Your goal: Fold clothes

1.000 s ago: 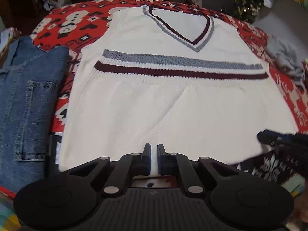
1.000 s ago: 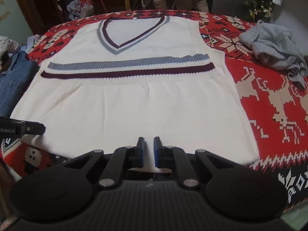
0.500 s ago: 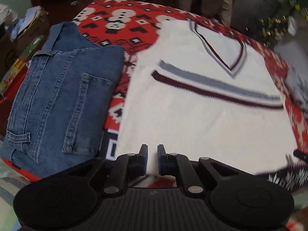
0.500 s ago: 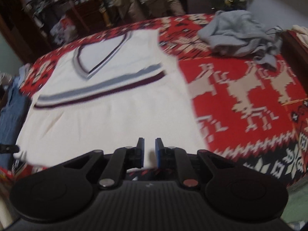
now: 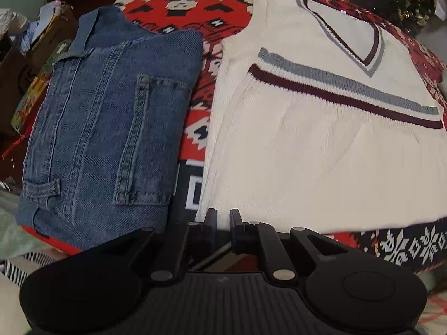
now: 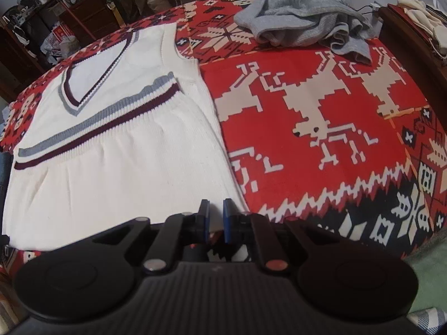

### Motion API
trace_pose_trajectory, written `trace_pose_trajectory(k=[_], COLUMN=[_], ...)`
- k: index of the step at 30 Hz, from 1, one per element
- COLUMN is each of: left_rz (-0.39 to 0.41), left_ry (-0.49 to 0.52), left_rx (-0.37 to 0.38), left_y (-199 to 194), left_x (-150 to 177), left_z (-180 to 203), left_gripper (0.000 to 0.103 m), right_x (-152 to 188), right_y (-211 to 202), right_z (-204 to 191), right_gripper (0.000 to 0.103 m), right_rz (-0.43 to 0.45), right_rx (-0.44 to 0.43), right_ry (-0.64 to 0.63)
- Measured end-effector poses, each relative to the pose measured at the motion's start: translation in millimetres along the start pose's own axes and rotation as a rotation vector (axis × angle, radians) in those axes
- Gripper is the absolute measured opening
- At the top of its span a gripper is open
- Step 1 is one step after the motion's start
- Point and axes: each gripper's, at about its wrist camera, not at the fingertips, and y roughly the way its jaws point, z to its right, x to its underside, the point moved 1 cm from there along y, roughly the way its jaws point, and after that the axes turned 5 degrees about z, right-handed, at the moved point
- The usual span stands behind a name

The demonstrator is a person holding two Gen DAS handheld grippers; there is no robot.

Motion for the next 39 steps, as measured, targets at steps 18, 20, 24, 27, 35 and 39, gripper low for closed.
trace_pose_trajectory(k=[18,20,24,27,35,39], left_rz=[0.070,0.057,0.082,0.121,0.227,0.260], left_ry=[-0.106,-0.103,-0.085,-0.056,0.166,0.326], left_rx=[0.084,0.085,-0.010,-0.063,0.001,0.142], left_y=[-24.1,-21.4,-18.1,-16.9,-20.6,-16.5], left_x=[-5.8,-5.8,-7.5,-12.5,-62.1,-99.2], left_z=[-17.9,-15.3,-8.6,-2.7,17.6,31.8], left_gripper=[0.040,0.041,0.049,0.064,0.065,0.065], right_x=[6.3,6.8,6.7,0.9,-39.6,-70.1], right_y=[-28.9,-31.5,-33.7,-32.4,-31.5,-18.7], right_z=[-9.6,-15.3,-26.5,-34.4,-66.0,-84.5], right_gripper=[0.024,0.031,0.060,0.092,0.102,0.102], right_rz=[0.061,0.068,0.073,0.080,0.248,0.239], right_rx=[-0.027,-0.035,-0.030,-0.043,-0.010,-0.091], right_ry=[-0.006,-0.031,-0.079,-0.113,-0.266,-0.492])
